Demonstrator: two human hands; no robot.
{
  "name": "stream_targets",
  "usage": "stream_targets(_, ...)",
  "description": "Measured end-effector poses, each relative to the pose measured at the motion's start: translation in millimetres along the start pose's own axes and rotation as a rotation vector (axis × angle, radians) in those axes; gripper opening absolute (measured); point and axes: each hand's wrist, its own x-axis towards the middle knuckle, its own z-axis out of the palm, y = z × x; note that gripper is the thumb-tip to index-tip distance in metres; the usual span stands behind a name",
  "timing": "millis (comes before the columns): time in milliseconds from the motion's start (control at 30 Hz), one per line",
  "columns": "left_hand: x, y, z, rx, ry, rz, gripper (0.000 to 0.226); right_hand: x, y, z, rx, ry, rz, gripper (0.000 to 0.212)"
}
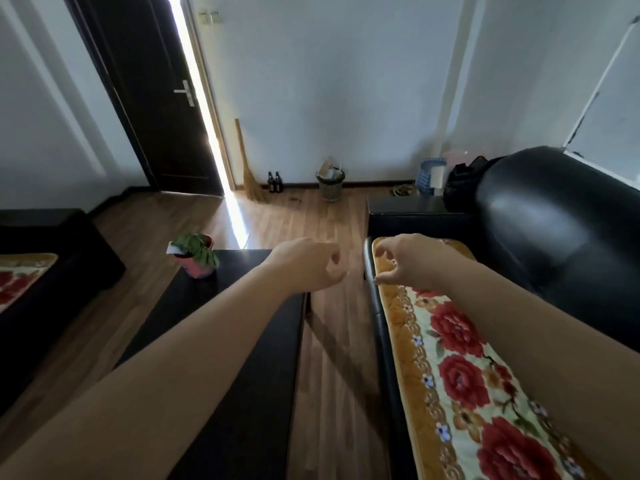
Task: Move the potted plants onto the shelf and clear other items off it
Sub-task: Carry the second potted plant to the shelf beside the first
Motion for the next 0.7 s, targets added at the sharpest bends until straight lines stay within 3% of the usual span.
stream_targets(267, 152.9, -87.2, -5.0, 0.25, 0.007, 0.015, 0.041, 186.1, 38.9, -4.9, -0.128, -0.008, -0.121, 0.046)
stream_targets(500, 303.0, -176.3, -10.3, 0.248, 0.005, 0.033, 0.038, 353.6, 71.2, -20.4, -0.189, -0.089, -0.125, 0.045)
stream_targets(700, 416.8, -226.1, -19.7, 0.219, 0.005, 0.038, 0.037, 476.7, 107.6, -43.9, -0.242, -0.046, -0.164, 0.047)
